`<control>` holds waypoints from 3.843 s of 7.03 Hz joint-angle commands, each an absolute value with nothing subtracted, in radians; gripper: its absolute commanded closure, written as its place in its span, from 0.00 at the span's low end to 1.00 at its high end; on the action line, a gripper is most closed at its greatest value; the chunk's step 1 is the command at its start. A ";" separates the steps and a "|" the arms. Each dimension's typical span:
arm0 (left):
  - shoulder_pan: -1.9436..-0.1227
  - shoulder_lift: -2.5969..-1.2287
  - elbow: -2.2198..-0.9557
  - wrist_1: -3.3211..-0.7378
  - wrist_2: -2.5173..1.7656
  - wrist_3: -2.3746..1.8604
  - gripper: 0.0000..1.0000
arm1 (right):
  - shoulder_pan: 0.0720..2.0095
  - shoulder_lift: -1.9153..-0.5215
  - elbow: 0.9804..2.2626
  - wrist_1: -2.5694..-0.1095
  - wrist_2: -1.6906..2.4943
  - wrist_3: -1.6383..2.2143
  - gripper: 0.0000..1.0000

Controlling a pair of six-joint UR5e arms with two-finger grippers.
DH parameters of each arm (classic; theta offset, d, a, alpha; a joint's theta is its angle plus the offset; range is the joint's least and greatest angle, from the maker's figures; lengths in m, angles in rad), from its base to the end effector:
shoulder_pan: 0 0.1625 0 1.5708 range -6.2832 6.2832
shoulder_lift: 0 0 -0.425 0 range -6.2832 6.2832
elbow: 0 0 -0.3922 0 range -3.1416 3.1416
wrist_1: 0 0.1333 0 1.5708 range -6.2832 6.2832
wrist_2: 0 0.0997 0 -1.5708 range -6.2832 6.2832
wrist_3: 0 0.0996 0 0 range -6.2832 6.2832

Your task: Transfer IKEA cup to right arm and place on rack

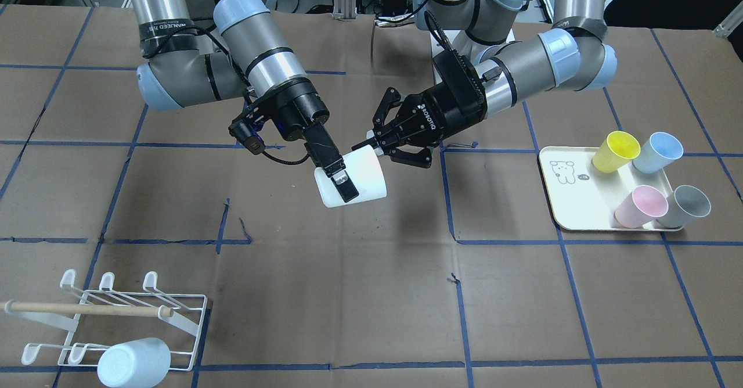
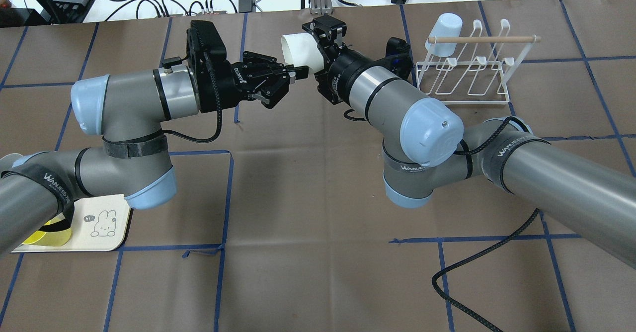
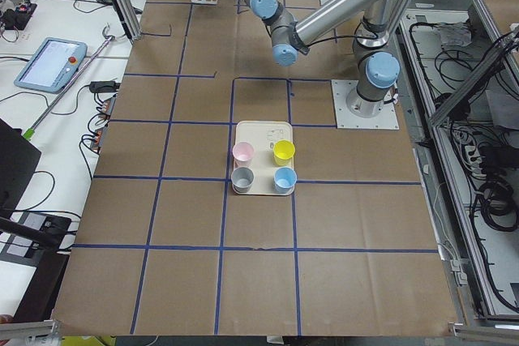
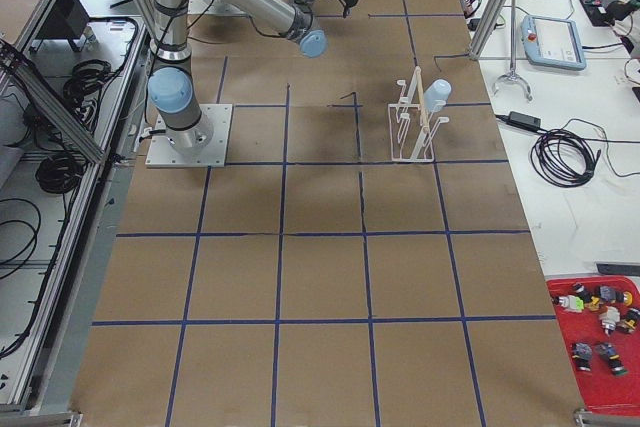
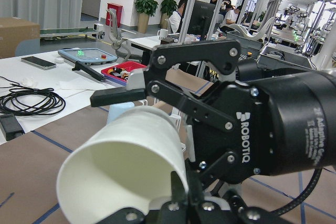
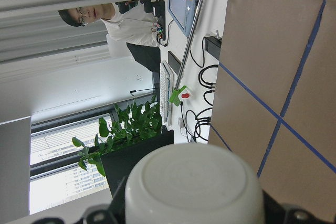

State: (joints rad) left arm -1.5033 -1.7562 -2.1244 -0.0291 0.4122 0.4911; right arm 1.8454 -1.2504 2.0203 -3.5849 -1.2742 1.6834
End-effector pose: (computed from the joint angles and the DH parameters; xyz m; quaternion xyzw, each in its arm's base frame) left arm -0.1926 -0.4803 0.3600 -0.3710 -0.7082 0.4532 0.3943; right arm 0.3021 -0.4735 0.3567 0.4549 0.6682 -0.2219 0.5453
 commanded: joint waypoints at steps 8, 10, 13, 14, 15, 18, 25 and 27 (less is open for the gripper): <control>-1.496 -1.750 -2.118 0.010 0.416 0.364 0.12 | 1.842 -1.250 2.020 -3.585 -1.261 1.651 0.79; -1.325 -1.750 -2.170 0.145 0.267 0.278 0.02 | 1.827 -1.250 2.016 -3.586 -1.256 1.649 0.80; -1.233 -1.767 -2.169 0.195 0.210 0.262 0.03 | 1.708 -1.250 2.014 -3.594 -1.212 1.567 0.86; -1.235 -1.766 -2.163 0.187 0.275 0.244 0.03 | 1.647 -1.250 2.014 -3.594 -1.191 1.414 0.86; -1.241 -1.770 -2.102 0.187 0.416 0.169 0.02 | 1.587 -1.250 2.013 -3.596 -1.192 1.215 0.91; -1.331 -1.760 -1.956 -0.089 0.790 0.161 0.02 | 1.406 -1.246 2.013 -3.625 -1.189 0.456 0.94; -1.511 -1.679 -1.615 -1.341 1.468 0.143 0.01 | 1.244 -1.041 1.778 -3.565 -1.291 -0.086 0.94; -1.508 -1.602 -1.560 -1.590 1.521 0.143 0.01 | 1.244 -0.980 1.707 -3.527 -1.295 -0.086 0.94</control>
